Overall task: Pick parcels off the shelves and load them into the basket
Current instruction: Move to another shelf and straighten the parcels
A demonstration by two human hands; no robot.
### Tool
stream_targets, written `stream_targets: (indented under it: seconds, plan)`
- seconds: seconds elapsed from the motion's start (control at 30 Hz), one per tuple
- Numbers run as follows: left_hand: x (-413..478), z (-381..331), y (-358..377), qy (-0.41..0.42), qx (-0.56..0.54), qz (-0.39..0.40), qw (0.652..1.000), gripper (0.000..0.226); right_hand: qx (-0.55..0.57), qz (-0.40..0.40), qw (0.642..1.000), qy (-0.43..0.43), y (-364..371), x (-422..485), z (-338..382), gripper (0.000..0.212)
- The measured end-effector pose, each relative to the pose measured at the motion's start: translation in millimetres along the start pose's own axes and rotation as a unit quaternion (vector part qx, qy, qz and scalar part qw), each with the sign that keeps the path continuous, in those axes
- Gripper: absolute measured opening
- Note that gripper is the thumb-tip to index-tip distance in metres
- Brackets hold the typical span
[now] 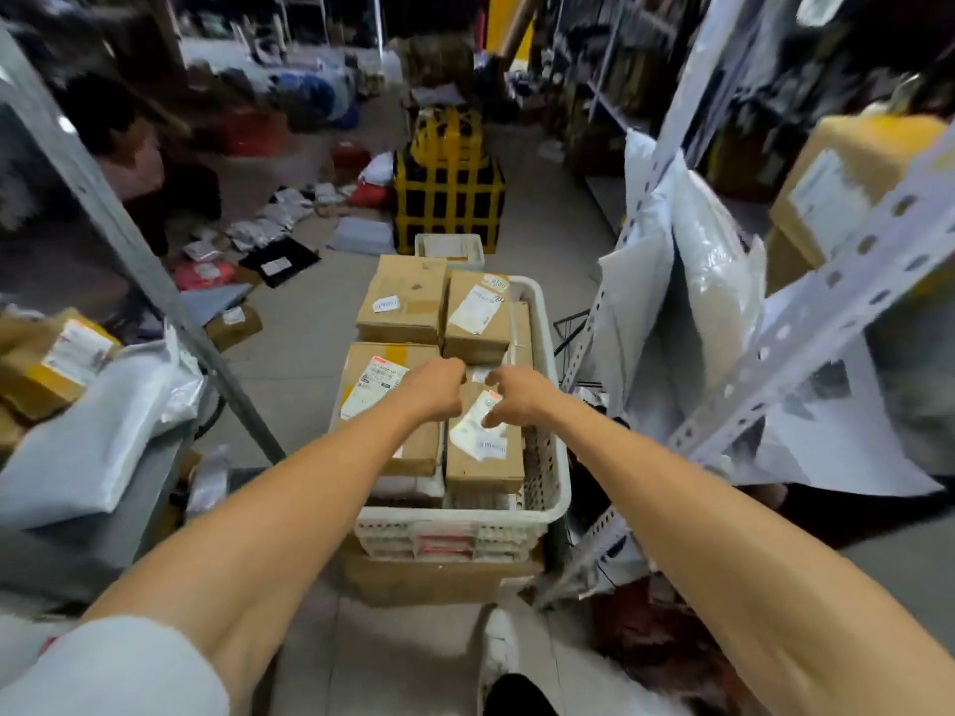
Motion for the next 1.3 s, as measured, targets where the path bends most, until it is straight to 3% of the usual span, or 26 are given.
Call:
stream_targets:
  seconds: [0.3,0.47,0.63,0.77,0.83,0.93,1.07,1.3]
  plan:
    - [-101.2,-20.1,-28.7,0.121,0.043,-0.001,0.992,0.04,-0.007,-0.058,0.998,0.027,-0.8,-119.1,23.3,0.077]
    - [-132.7,-54.9,-21.6,0.166,0.066,-0.001,0.984,0.039,-0.006,-0.09,0.995,0.05,-1.0,-187.0,3.0,0.062]
    - [-149.7,-138.7,-2.6,0.24,0.099,0.019,0.965,0.036,0.002,-0.121,0.987,0.11,-11.9,-262.2,-52.7,0.069]
    - [-170.0,-243.1,20.5,0.339,0.137,0.049,0.93,0.03,0.022,-0.148,0.973,0.175,-21.4,-331.9,-116.1,0.051]
    - [-184.8,-299.8,37.2,0.383,0.138,0.07,0.911,0.03,0.035,-0.164,0.959,0.228,-22.1,-373.9,-153.9,0.042]
    - [-221.3,-388.0,68.5,0.452,0.144,0.088,0.876,0.027,0.064,-0.187,0.932,0.303,-17.2,-447.8,-204.8,0.068]
    - [-286.9,-492.6,122.0,0.53,0.153,0.121,0.825,0.04,0.106,-0.225,0.875,0.414,-1.8,-560.3,-262.3,0.077]
    - [-416.9,-620.9,206.4,0.649,0.176,0.155,0.724,0.044,0.135,-0.284,0.775,0.549,38.4,-740.8,-307.5,0.069]
Point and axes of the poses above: each hand's wrist, its own x-axis towards the middle knuckle, its own y-axis out of the palm, z = x × y, the point moved 8 cm from there along x, towards the middle knuckle, and after that the axes turned 7 degrees about -x, right-handed, at the moved point
